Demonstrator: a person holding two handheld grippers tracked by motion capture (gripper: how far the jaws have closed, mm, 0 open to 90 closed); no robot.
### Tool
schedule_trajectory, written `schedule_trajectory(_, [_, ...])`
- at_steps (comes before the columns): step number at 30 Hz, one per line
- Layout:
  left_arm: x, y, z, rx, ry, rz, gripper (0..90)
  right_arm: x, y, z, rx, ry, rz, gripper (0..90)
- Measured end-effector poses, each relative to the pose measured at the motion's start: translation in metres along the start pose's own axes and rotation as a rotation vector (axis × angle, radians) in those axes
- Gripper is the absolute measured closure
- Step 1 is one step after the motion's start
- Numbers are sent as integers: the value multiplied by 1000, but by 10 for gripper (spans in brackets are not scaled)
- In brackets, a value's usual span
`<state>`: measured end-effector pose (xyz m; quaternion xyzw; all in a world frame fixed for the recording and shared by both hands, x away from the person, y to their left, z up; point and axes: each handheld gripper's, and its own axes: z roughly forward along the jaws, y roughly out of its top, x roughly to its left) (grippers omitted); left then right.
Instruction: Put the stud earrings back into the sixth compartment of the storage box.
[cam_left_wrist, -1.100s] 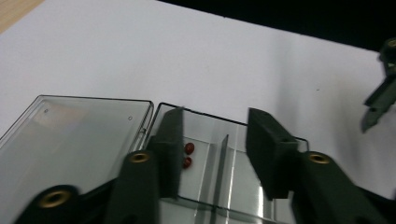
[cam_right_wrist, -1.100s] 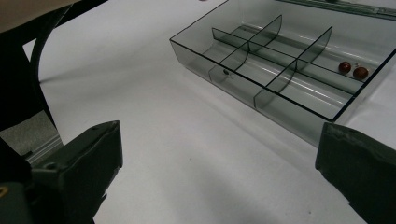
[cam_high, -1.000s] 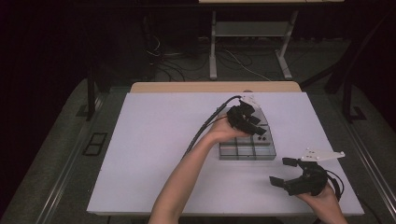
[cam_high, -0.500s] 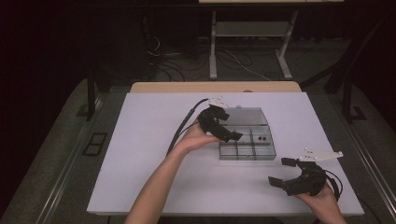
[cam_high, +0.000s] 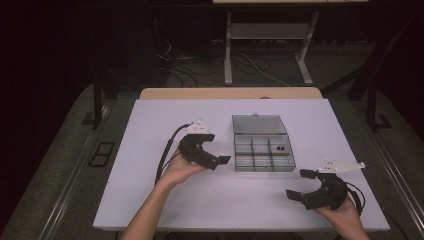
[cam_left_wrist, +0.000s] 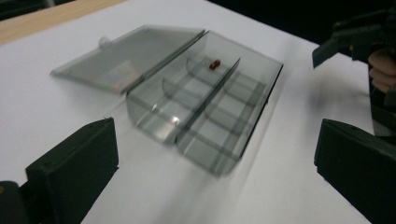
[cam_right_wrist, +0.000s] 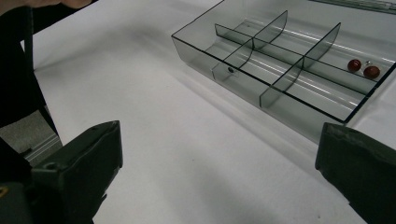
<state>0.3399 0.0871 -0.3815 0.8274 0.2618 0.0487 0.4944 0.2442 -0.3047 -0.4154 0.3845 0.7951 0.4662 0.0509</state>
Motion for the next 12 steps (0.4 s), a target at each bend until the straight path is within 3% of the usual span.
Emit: schedule_trajectory(12, [-13, -43, -46, -58, 71, -64, 0, 0, -1, 0, -9, -2, 10, 8])
